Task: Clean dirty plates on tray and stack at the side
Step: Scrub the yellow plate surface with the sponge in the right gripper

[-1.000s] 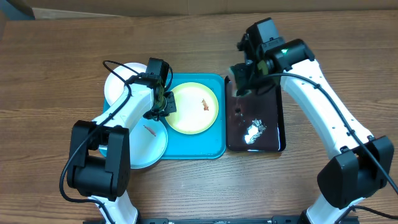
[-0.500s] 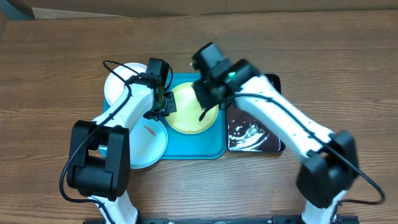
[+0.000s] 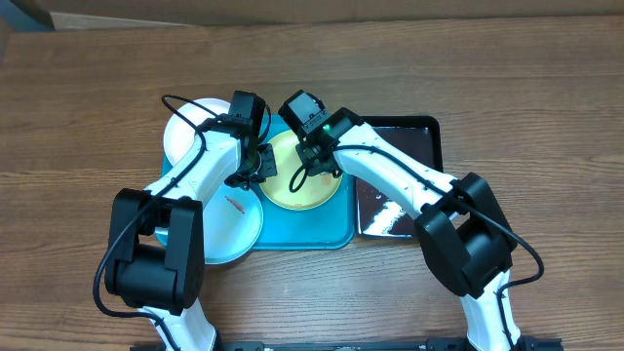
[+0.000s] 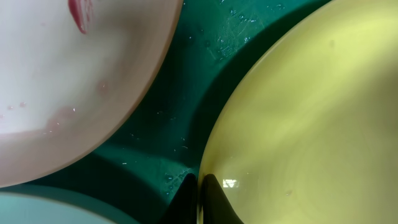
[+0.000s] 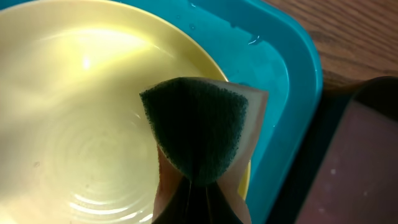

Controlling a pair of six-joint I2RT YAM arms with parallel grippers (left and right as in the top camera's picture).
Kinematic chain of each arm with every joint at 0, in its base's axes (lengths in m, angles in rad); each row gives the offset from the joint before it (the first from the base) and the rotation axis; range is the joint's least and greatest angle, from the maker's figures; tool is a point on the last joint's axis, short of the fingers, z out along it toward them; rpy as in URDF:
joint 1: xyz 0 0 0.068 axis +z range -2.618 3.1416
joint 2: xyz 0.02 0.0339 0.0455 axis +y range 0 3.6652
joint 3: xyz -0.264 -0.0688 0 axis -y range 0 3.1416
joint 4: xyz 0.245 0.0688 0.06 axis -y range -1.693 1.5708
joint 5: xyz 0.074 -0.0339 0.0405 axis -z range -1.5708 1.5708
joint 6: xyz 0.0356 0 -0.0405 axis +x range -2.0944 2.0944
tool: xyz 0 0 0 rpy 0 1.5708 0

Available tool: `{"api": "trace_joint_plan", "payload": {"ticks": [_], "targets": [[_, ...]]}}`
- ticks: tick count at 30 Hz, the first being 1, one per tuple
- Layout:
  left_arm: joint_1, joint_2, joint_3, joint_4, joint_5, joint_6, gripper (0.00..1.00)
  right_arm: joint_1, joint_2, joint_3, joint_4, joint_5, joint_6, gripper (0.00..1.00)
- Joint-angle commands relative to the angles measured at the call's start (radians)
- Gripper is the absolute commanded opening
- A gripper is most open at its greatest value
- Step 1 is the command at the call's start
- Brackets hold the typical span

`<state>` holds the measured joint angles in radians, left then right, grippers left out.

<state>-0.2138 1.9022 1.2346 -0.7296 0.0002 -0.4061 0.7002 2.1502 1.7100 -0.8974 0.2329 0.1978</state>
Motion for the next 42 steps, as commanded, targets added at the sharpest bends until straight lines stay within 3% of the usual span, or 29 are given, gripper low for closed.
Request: {"api": "trace_joint_plan", "payload": {"ticks": [1,11,18,26,34,39,42], "targets": [[0.003,0.008,-0.009,-0.007,0.001,-0.005,0.04,-0.003,0.037,-0.005,0.023,0.014,0.043,0.04],[0.002,0.008,-0.009,-0.007,0.001,0.002,0.04,-0.003,0.130,-0.006,0.025,-0.013,0.110,0.04],[0.002,0.008,-0.009,-0.006,0.001,0.003,0.04,-0.003,0.140,-0.006,0.025,-0.418,0.110,0.04],[0.002,0.008,-0.009,-0.004,0.001,0.003,0.04,-0.018,0.127,0.026,0.014,-0.677,0.033,0.04],[0.002,0.008,-0.009,-0.003,0.001,0.002,0.04,-0.138,-0.010,0.187,-0.137,-0.678,-0.021,0.04],[0.002,0.008,-0.009,-0.002,0.001,0.002,0.05,-0.258,-0.106,0.222,-0.266,-0.576,-0.023,0.04],[0.002,0.008,-0.009,0.002,0.001,0.002,0.13,-0.336,-0.139,0.222,-0.370,-0.488,-0.024,0.04]]}}
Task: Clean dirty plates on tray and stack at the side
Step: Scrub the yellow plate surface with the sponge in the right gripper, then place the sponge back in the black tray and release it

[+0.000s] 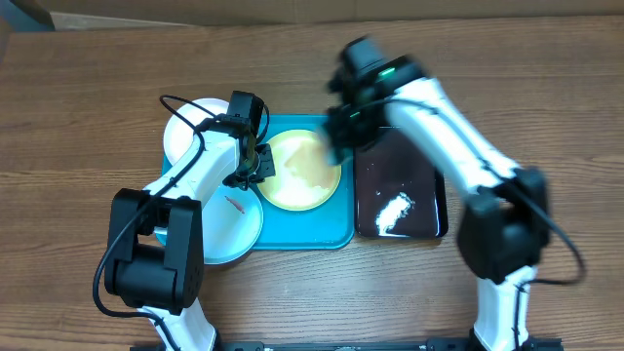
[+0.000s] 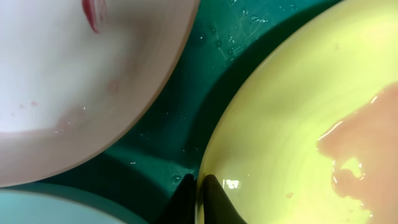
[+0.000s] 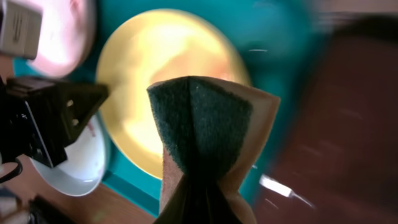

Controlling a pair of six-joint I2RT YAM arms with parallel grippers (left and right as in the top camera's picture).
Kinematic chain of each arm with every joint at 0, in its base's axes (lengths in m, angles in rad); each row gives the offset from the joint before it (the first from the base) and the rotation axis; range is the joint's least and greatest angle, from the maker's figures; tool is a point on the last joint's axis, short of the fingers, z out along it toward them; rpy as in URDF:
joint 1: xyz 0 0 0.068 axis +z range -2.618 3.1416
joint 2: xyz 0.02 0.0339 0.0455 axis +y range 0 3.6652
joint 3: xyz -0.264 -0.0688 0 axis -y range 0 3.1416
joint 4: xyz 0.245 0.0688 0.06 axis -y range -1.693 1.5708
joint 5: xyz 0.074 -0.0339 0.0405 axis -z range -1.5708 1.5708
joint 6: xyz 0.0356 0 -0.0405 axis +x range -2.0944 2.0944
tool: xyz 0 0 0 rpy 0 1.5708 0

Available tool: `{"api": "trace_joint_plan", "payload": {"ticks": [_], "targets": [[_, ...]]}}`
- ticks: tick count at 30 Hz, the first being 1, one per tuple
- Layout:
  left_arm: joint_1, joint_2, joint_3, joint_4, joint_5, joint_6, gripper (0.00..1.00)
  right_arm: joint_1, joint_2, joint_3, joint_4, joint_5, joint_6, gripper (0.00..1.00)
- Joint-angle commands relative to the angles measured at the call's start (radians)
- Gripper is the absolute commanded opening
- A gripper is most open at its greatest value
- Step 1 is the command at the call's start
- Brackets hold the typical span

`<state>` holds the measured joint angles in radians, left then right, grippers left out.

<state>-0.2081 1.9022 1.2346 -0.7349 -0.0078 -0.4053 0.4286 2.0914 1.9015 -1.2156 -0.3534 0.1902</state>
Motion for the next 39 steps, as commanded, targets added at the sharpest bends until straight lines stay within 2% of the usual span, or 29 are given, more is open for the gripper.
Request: {"api": "trace_joint_plan", "payload": {"ticks": [1,3,5,11,18,22,27,30,32,35,39], "targets": [[-0.004,0.008,-0.009,0.010,0.009,0.001,0.17,-0.085,-0.081,0.031,-0.082,0.124,-0.016,0.04],[-0.004,0.008,-0.009,0.018,0.008,0.002,0.26,-0.134,-0.081,0.027,-0.145,0.189,-0.016,0.04],[-0.004,0.008,-0.009,0.029,0.008,0.002,0.29,-0.167,-0.081,0.003,-0.166,0.245,-0.015,0.04],[-0.004,0.008,-0.009,0.037,0.008,0.001,0.28,-0.195,-0.081,-0.130,-0.136,0.357,-0.004,0.04],[-0.013,0.008,-0.009,0.037,0.007,0.002,0.30,-0.193,-0.081,-0.322,0.048,0.357,0.023,0.04],[-0.023,0.008,-0.009,0.042,0.004,0.002,0.30,-0.193,-0.081,-0.372,0.117,0.356,0.023,0.04],[-0.033,0.008,-0.016,0.062,-0.003,0.002,0.30,-0.182,-0.081,-0.378,0.138,0.352,0.023,0.16],[-0.035,0.009,-0.026,0.070,-0.003,0.002,0.30,-0.181,-0.081,-0.378,0.135,0.352,0.023,0.18],[-0.035,0.009,-0.029,0.071,-0.006,0.002,0.30,-0.181,-0.081,-0.379,0.132,0.352,0.023,0.24],[-0.035,0.009,-0.029,0.071,-0.019,0.002,0.31,-0.181,-0.081,-0.394,0.134,0.351,0.024,0.37],[-0.035,0.009,-0.029,0.071,-0.018,0.002,0.31,-0.181,-0.081,-0.427,0.151,0.351,0.046,0.42]]}}
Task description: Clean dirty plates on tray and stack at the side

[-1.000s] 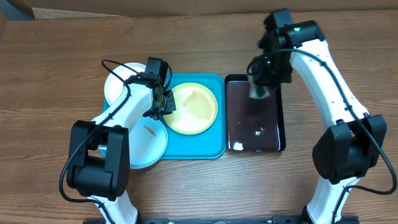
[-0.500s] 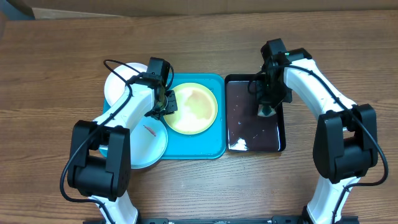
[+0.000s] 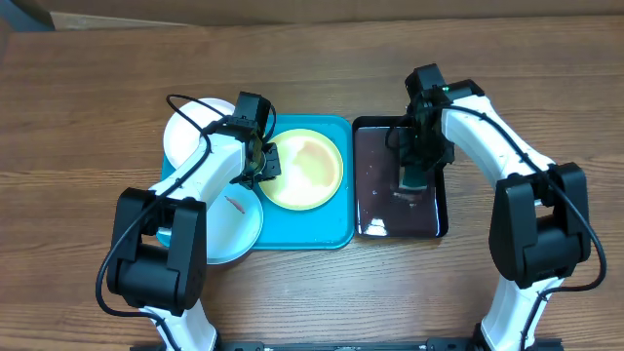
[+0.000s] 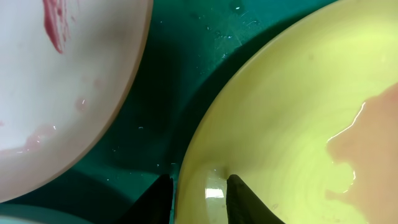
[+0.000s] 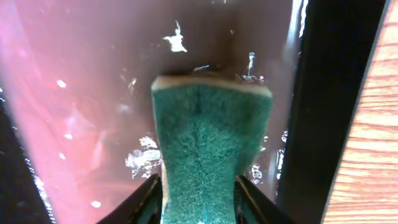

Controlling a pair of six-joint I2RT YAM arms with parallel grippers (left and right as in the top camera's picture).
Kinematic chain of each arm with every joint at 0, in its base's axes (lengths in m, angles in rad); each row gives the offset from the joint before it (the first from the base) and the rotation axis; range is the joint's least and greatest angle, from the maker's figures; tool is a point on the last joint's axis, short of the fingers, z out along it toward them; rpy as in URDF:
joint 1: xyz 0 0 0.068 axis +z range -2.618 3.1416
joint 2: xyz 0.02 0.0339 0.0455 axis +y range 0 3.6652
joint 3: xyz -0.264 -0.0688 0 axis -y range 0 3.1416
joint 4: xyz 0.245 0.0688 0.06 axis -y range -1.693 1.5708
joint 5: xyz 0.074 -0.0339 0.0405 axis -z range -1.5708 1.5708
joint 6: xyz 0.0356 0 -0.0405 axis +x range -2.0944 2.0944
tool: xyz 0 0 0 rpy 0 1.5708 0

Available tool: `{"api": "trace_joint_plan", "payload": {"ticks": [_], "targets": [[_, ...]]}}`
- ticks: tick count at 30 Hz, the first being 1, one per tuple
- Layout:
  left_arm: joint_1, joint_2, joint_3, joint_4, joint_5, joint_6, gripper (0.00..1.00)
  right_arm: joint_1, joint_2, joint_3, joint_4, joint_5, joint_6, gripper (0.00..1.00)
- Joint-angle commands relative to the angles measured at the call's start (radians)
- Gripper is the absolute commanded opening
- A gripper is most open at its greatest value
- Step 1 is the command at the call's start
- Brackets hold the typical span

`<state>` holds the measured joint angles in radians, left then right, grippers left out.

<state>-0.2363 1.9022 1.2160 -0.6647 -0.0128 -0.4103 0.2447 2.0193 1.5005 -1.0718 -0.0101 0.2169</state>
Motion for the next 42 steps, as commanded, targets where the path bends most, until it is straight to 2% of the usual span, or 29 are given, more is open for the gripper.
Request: {"api": "trace_joint_plan", "payload": {"ticks": [1,5,8,15,16,19,23,34,42], "targets": [[-0.007,0.009,-0.010,0.002,-0.013,0.006,0.32,0.003,-0.009,-0.026,0.010,0.005,0.019,0.43],[-0.007,0.009,-0.010,0.003,-0.013,0.007,0.35,0.000,-0.012,0.020,0.005,-0.053,0.018,0.45],[-0.007,0.009,-0.017,0.005,-0.013,0.006,0.31,-0.019,-0.013,0.133,-0.064,-0.055,0.018,0.47],[-0.007,0.039,-0.026,0.012,-0.013,0.006,0.32,-0.084,-0.013,0.283,-0.121,-0.055,0.019,0.65],[-0.007,0.046,-0.026,0.012,-0.013,0.007,0.30,-0.095,-0.013,0.290,-0.120,-0.055,0.019,0.67],[-0.007,0.053,-0.026,0.016,-0.013,0.039,0.05,-0.141,-0.013,0.297,-0.112,-0.055,0.019,0.82],[-0.005,0.034,0.009,0.001,-0.014,0.091,0.04,-0.211,-0.013,0.297,-0.106,-0.054,0.019,1.00],[-0.005,-0.001,0.199,-0.096,-0.077,0.152,0.04,-0.405,-0.013,0.297,-0.105,-0.054,0.019,1.00],[-0.005,-0.001,0.293,-0.141,-0.085,0.165,0.04,-0.449,-0.013,0.297,-0.112,-0.051,0.018,1.00]]}}
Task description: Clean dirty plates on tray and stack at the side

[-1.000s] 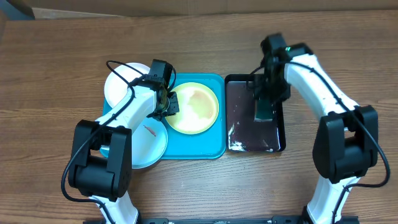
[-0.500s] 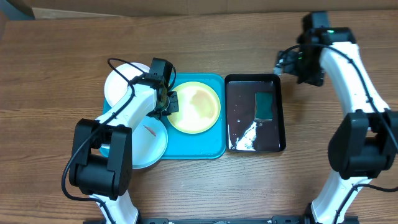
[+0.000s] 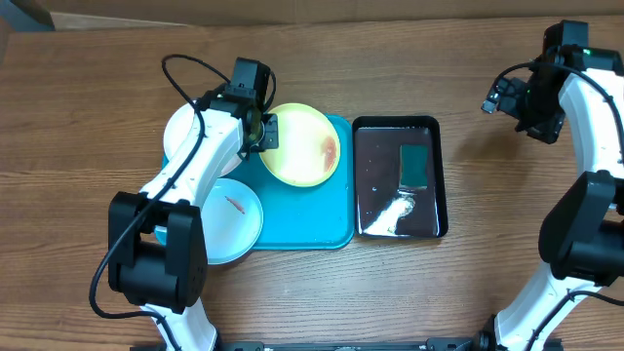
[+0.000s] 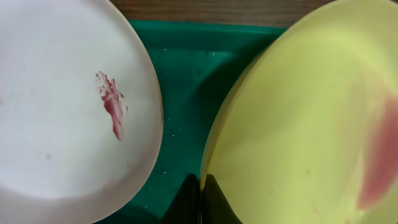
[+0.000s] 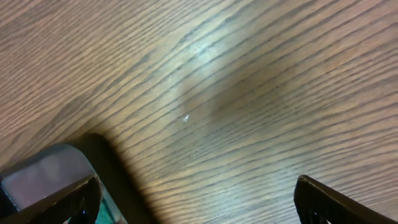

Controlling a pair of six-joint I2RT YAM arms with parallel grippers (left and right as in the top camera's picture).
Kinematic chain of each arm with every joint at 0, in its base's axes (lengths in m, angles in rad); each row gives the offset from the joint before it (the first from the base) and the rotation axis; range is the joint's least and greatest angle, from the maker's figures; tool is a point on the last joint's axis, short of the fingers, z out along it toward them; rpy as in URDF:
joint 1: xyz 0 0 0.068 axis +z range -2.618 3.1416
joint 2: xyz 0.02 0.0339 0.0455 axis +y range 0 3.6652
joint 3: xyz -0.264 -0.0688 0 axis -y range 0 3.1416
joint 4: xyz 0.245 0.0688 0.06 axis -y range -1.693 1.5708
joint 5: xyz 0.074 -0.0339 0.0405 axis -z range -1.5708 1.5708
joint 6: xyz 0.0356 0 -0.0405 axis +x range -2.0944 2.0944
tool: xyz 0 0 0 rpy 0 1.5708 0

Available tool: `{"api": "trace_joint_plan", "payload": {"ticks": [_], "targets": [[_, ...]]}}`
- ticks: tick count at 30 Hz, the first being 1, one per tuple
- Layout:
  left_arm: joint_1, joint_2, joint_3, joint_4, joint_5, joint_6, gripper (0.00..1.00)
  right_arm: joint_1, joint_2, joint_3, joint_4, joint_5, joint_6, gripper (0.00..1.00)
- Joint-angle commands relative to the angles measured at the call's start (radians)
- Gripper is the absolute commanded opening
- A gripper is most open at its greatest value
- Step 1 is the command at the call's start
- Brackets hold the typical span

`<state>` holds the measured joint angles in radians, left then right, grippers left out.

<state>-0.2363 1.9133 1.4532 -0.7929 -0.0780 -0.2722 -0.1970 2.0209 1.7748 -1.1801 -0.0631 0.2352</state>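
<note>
My left gripper (image 3: 263, 134) (image 4: 201, 186) is shut on the left rim of the yellow plate (image 3: 300, 146) (image 4: 298, 124). The plate sits tilted over the back of the teal tray (image 3: 302, 219) (image 4: 186, 87), and pinkish liquid (image 3: 331, 152) has pooled towards its right side. A white plate with a red smear (image 3: 234, 219) (image 4: 68, 118) lies at the tray's front left. A second white plate (image 3: 183, 136) is at the back left. The green sponge (image 3: 414, 164) lies in the black tray (image 3: 434, 127). My right gripper (image 3: 526, 107) (image 5: 196, 199) hangs open over bare table.
The black tray holds dark water and a patch of white foam (image 3: 392, 209). A corner of it shows in the right wrist view (image 5: 43, 180). Bare wooden table (image 3: 507, 244) lies right of it and along the front.
My right gripper has left the sponge in the black tray and now stands open at the far back right. My left gripper has shut on the yellow plate's rim, and the plate sits further back, tilted.
First my right gripper held the sponge on the yellow plate while my left gripper pinched its rim. Then the sponge was raised near the black tray and pink liquid showed on the plate. Then the sponge rested in the black tray, left jaws apart. Now the left holds the plate.
</note>
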Motion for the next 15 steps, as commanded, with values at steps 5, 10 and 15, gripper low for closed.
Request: {"api": "trace_joint_plan", "payload": {"ticks": [5,10,15], "targets": [[-0.005,-0.012,0.130,-0.051,-0.019,0.041,0.04,-0.018,-0.014,0.022,0.012,0.002,0.000,1.00],[-0.005,-0.012,0.177,-0.076,-0.019,0.051,0.04,-0.018,-0.014,0.022,0.012,0.002,0.000,1.00],[-0.006,-0.012,0.242,-0.116,-0.010,0.052,0.04,-0.018,-0.014,0.022,0.012,0.002,0.000,1.00]]}}
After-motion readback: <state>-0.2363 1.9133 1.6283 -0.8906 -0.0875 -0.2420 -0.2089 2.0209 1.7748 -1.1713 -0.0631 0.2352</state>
